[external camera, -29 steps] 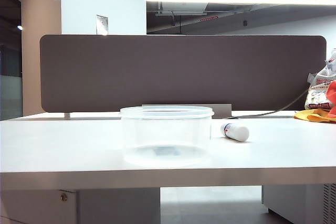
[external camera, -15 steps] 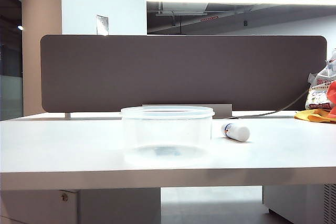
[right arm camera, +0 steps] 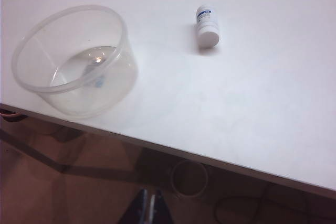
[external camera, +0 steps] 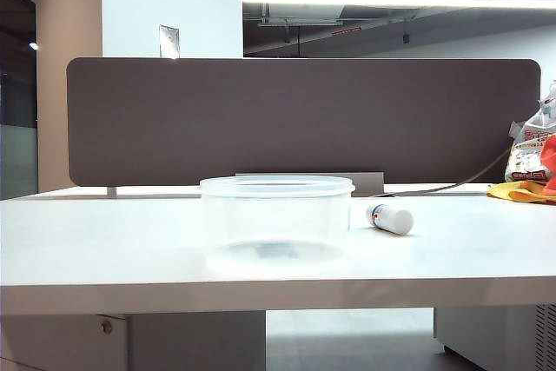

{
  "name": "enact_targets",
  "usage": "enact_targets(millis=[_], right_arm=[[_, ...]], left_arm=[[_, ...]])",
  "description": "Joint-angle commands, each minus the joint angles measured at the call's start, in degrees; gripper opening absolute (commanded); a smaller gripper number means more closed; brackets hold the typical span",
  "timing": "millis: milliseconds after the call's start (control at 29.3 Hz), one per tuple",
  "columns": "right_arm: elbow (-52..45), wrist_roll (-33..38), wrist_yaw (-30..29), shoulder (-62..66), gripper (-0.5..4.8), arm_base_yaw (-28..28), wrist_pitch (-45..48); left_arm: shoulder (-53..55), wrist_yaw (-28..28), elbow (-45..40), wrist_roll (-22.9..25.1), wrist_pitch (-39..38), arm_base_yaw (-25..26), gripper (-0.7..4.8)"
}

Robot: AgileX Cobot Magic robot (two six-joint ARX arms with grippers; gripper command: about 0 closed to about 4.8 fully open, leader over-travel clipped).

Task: Remove the lid of the round box, pick up the small white medicine bottle inside, and place it on the table.

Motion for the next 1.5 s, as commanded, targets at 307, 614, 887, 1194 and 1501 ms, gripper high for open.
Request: enact_targets(millis=[307, 614, 887, 1194, 1501], right_arm=[[0.2, -0.2, -0.3, -0.1, 0.21, 0.0, 0.8], [0.2, -0.2, -0.3, -0.1, 0.21, 0.0, 0.8], [0.2, -0.2, -0.1, -0.1, 0.21, 0.0, 0.8], [0.2, -0.2, 0.2, -0.1, 0.21, 0.0, 0.7], [0.2, -0.2, 0.2, -0.3, 0.21, 0.0, 0.7]], left_arm=[[0.1, 0.4, 0.2, 1.3, 0.3, 0.0, 0.57], [-1.2, -2.5, -4.7, 12.5, 7.8, 2.9, 0.57], [-3.4, -6.5, -22.7, 5.8, 28.8, 7.5, 0.57], [-8.3, -2.6, -29.8, 2.6, 32.2, 18.2, 0.57], [-8.3, -2.2, -29.8, 3.6, 29.7, 22.1, 0.57]])
